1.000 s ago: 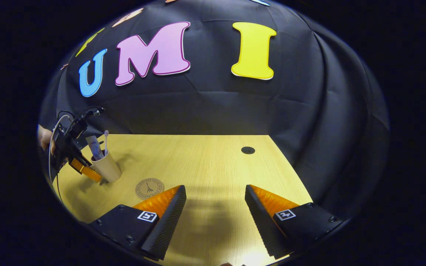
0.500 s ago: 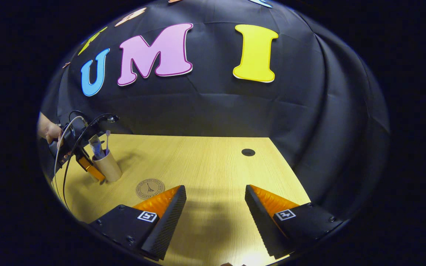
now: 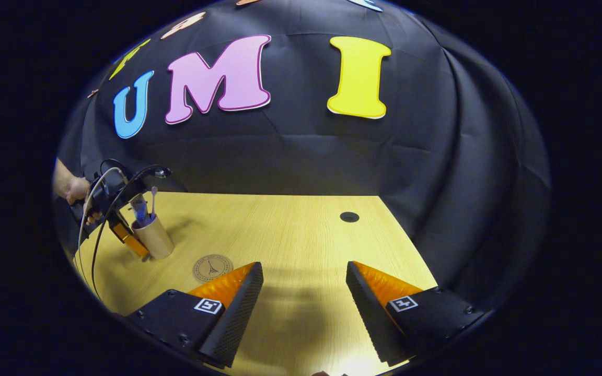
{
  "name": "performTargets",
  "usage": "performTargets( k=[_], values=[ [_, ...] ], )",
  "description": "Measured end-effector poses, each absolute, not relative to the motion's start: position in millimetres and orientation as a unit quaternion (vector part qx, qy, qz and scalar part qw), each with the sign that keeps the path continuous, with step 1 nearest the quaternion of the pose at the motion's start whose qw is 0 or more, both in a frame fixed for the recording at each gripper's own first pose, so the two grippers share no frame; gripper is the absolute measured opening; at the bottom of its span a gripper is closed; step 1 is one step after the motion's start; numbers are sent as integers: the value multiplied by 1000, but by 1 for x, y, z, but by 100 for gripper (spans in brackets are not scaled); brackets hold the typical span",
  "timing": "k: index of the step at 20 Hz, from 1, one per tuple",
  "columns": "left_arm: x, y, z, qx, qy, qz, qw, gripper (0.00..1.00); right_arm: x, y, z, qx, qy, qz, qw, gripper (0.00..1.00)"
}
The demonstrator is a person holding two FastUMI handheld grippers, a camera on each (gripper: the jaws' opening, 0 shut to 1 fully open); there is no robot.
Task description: Put the toothbrush and toothpaste on the desktop into the cup, then pick up the cup and place it on the coaster on the desktop.
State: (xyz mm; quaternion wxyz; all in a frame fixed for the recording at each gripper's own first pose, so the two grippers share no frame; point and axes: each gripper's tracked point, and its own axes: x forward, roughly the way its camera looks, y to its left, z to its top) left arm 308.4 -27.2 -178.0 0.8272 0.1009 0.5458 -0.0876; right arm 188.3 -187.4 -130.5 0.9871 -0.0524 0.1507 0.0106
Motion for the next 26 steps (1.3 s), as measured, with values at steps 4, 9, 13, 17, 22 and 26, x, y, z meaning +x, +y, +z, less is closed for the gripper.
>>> performTargets(
  k=[4, 9, 13, 17, 22, 26],
  values=[
    [308, -30, -171, 101, 536, -88, 834, 27, 186, -188, -124, -56, 145, 7, 988, 98],
    [312, -54, -144, 125, 516, -111, 840, 27, 183, -197, -116, -51, 137, -4, 989, 99],
    [317, -85, -131, 157, 506, -139, 836, 27, 176, -207, -107, -48, 129, -18, 990, 99],
    [320, -120, -133, 186, 503, -170, 827, 27, 166, -217, -98, -53, 118, -30, 991, 98],
    [323, -153, -144, 207, 508, -193, 814, 27, 163, -229, -94, -51, 112, -44, 991, 98],
    [324, -171, -154, 218, 513, -201, 806, 31, 146, -243, -96, -51, 114, -52, 991, 98]
  ],
)
